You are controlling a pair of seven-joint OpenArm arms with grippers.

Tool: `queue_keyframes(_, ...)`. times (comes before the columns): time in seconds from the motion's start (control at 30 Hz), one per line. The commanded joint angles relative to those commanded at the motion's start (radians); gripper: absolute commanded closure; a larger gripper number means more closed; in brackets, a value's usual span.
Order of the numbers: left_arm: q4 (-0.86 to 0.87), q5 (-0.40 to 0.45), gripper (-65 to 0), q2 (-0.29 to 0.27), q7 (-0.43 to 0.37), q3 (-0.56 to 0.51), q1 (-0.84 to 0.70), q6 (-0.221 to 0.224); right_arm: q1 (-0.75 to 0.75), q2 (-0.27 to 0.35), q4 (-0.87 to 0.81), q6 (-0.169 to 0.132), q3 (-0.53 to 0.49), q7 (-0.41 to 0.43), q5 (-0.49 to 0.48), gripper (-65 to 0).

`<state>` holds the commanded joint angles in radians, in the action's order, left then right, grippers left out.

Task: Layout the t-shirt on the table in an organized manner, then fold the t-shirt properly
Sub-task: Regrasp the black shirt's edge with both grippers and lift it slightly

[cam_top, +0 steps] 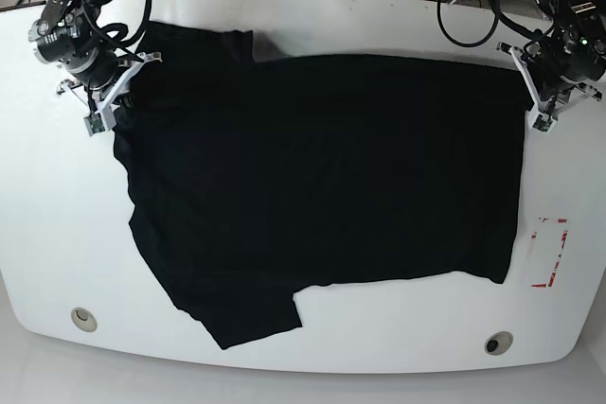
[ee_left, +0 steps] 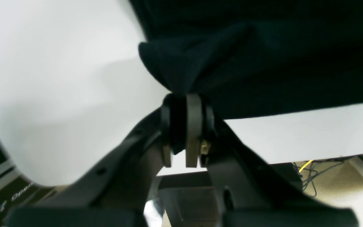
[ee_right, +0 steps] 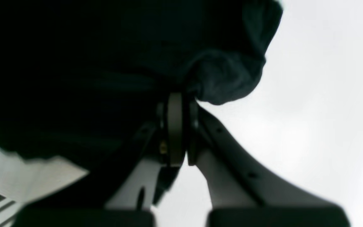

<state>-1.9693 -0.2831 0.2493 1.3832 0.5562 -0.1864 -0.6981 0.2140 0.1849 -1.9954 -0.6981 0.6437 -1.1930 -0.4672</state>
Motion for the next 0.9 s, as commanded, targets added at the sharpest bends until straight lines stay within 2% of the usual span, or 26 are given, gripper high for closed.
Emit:
queue_keyframes(0.17, 0.006, 0.003, -4.2, 0.031, 0.013, -0.006, 0.057, 0.000, -0.049, 0.018, 0.006, 0.000, -0.003, 0.000, 0.006, 0.0)
queue_keyframes(0.37, 0.008, 0.005, -4.2, 0.032, 0.013, -0.021, 0.115, 0.000, -0.117, 0.023, 0.023, 0.000, -0.006, 0.000, 0.008, 0.0)
queue_keyframes(0.57, 0.017, 0.006, -4.2, 0.032, 0.009, -0.066, 0.147, 0.000, -0.190, 0.023, 0.112, 0.000, -0.008, 0.000, 0.008, 0.0)
queue_keyframes(0.77, 0.103, 0.006, -4.2, 0.032, 0.006, -0.078, 0.210, 0.000, -0.256, 0.023, 0.209, 0.000, -0.008, 0.000, 0.008, 0.0)
queue_keyframes(0.9, 0.199, 0.005, -4.2, 0.031, -0.025, -0.080, 0.259, 0.000, -0.295, 0.023, 0.264, 0.000, -0.008, 0.000, 0.008, 0.0)
